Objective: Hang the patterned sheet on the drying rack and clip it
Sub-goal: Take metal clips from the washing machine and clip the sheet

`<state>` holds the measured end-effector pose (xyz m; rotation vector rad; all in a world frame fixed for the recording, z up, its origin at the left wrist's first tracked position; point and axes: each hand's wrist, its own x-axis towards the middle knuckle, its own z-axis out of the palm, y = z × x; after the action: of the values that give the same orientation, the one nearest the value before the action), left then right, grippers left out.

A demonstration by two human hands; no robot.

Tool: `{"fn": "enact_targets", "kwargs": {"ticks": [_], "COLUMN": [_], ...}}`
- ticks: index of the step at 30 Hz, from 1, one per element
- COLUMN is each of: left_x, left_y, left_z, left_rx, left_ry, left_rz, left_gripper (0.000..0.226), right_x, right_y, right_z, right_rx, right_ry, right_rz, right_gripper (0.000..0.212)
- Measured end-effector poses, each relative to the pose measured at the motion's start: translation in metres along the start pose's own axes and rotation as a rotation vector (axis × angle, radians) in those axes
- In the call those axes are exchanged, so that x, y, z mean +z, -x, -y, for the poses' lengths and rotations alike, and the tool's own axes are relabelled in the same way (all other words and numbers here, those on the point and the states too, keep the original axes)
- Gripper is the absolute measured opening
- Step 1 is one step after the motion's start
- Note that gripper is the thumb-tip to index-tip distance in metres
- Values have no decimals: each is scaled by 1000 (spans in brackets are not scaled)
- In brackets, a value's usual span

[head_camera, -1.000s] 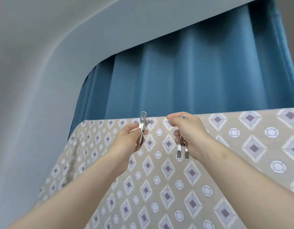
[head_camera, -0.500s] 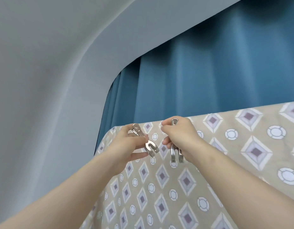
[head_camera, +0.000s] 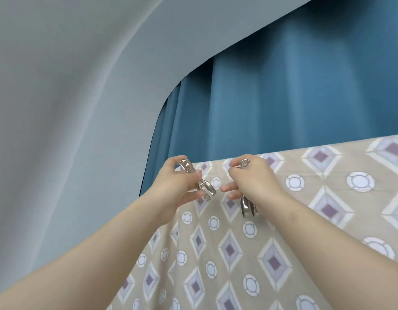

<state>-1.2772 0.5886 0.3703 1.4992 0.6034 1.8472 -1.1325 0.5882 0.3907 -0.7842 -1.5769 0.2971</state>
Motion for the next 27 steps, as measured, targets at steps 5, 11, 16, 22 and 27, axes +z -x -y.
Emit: {"fn": "enact_targets", "kwargs": {"ticks": [5,11,16,22,27], "left_x": [-39,-77,-83,-73,-59], "left_y": [-45,-95,-123,-140,-146], "left_z": [16,20,19,16,19], "left_rx": [13,32,80,134,88], "left_ry": [128,187,182,240,392], "left_rz": [85,222,288,338,348], "left_gripper": [41,36,41,42,42], "right_x": [45,89,91,85,76], "right_y": [-26,-58,-76,-84,-80], "right_z": [-9,-10,-7,-2,1], "right_rx": [-26,-133,-53,60,45], "right_ry": [96,363,606,515,550], "right_rz": [-108,-210,-250,-95,53], "right_gripper": [21,20,25,19,19]}}
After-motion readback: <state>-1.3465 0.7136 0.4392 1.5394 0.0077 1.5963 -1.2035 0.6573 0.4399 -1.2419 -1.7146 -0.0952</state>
